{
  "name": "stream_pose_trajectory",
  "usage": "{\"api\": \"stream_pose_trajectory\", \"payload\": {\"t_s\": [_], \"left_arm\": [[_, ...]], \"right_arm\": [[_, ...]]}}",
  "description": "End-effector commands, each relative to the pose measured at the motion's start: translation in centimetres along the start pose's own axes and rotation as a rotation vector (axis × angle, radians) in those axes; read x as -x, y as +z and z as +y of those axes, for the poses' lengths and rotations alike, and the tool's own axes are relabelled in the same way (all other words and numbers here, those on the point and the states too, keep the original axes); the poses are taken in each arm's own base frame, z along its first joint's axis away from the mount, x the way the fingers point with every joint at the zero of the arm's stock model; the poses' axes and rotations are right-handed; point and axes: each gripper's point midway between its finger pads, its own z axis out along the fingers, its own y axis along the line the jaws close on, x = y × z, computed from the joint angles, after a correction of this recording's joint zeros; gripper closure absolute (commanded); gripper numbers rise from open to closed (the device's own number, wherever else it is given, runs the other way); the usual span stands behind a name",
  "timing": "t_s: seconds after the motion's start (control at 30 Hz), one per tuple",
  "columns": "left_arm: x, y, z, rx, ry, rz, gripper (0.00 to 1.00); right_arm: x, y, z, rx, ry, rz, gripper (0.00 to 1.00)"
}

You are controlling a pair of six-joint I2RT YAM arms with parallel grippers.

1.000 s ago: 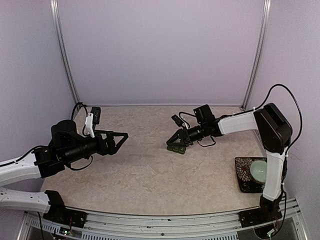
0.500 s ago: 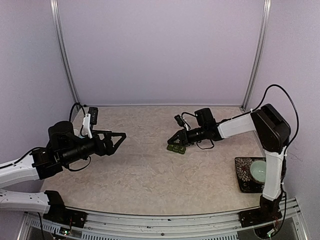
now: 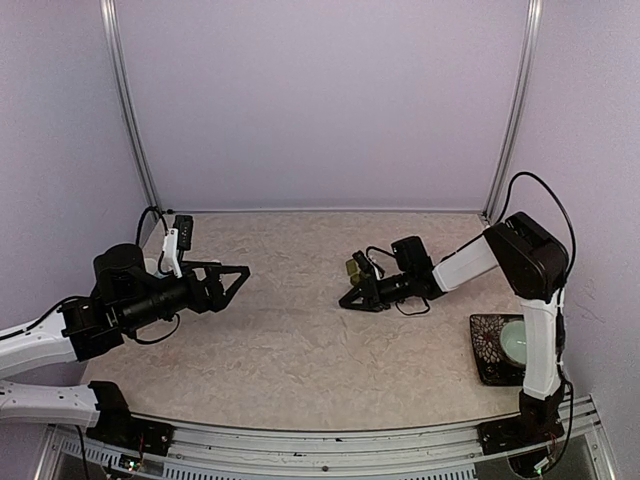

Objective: Sort the pills into containers
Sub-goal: Adjust the pill container at the center of the board, then position the pill container at the center of the board.

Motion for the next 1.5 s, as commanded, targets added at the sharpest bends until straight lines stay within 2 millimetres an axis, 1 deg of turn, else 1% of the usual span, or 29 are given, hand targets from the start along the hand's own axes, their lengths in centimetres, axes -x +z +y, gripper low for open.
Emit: {"api": "stream_pose_trajectory", "payload": {"t_s": [0.0,0.03,0.1,0.17,0.2,0.27,0.37,0.43,0.5,0.53,0.57,0.6,0.63,0.73,0.9,1.0,1.13,1.17,1.23,1.4,1.43,1.47], "left_arm": [[0.6,0.1,0.0,0.0,-0.004,-0.015,0.01],[0.5,0.1,0.0,0.001,-0.004,-0.015,0.01],[0.5,0.1,0.0,0.003,-0.002,-0.015,0.01],[0.6,0.2,0.0,0.0,-0.004,-0.018,0.01],[0.6,0.2,-0.1,0.0,-0.005,-0.016,0.01],[0.7,0.2,-0.1,-0.001,-0.001,-0.015,0.01],[0.9,0.2,-0.2,0.0,0.004,-0.016,0.01],[0.9,0.2,-0.2,0.0,0.005,-0.017,0.01],[0.9,0.3,-0.2,-0.002,0.004,-0.013,0.01],[0.9,0.3,-0.3,-0.002,0.003,-0.012,0.01],[0.8,0.3,-0.3,-0.002,0.003,-0.011,0.01],[0.9,0.3,-0.3,-0.003,0.002,-0.012,0.01],[0.9,0.3,-0.3,-0.003,0.003,-0.012,0.01],[1.2,0.2,-0.4,-0.005,0.003,-0.014,0.01],[1.2,0.0,-0.4,0.002,0.002,-0.011,0.01],[1.1,-0.3,-0.2,0.011,0.001,-0.013,0.01],[1.2,-0.6,0.1,0.024,-0.002,-0.018,0.01],[1.1,-0.6,0.2,0.029,-0.003,-0.017,0.01],[1.2,-0.7,0.4,0.041,-0.004,-0.019,0.01],[1.1,-0.7,0.8,0.059,-0.01,-0.028,0.01],[1.1,-0.7,0.9,0.061,-0.011,-0.027,0.01],[1.0,-0.6,0.9,0.062,-0.011,-0.026,0.01]], "right_arm": [[3.0,-2.2,5.8,0.135,-0.085,-0.031,0.65],[4.0,-2.8,7.0,0.139,-0.117,-0.042,0.63],[5.7,-4.0,8.8,0.111,-0.206,-0.058,0.6],[7.5,-5.4,9.8,0.061,-0.264,-0.088,0.56],[8.3,-6.1,9.8,0.033,-0.277,-0.099,0.55],[9.4,-7.3,9.2,-0.027,-0.279,-0.118,0.51],[11.0,-9.4,6.5,-0.155,-0.251,-0.173,0.43],[11.7,-10.5,4.2,-0.224,-0.207,-0.206,0.39],[12.0,-11.6,1.5,-0.269,-0.133,-0.234,0.35],[12.0,-11.8,0.2,-0.284,-0.096,-0.239,0.33],[12.0,-12.0,-0.9,-0.296,-0.067,-0.245,0.28],[12.1,-12.0,-1.9,-0.304,-0.046,-0.249,0.26],[12.2,-12.0,-2.8,-0.312,-0.028,-0.251,0.24],[12.4,-11.2,-4.5,-0.297,0.0,-0.243,0.22],[12.1,-9.3,-7.7,-0.248,0.068,-0.203,0.2],[11.7,-8.4,-9.0,-0.233,0.106,-0.193,0.19],[10.2,-6.9,-10.1,-0.181,0.155,-0.154,0.2],[9.7,-6.5,-10.2,-0.166,0.165,-0.14,0.2],[8.6,-5.8,-9.6,-0.129,0.169,-0.114,0.21],[5.7,-4.7,-6.9,-0.1,0.151,-0.074,0.21],[4.8,-4.6,-6.5,-0.098,0.157,-0.063,0.21],[4.4,-4.4,-5.7,-0.094,0.149,-0.061,0.21]]}}
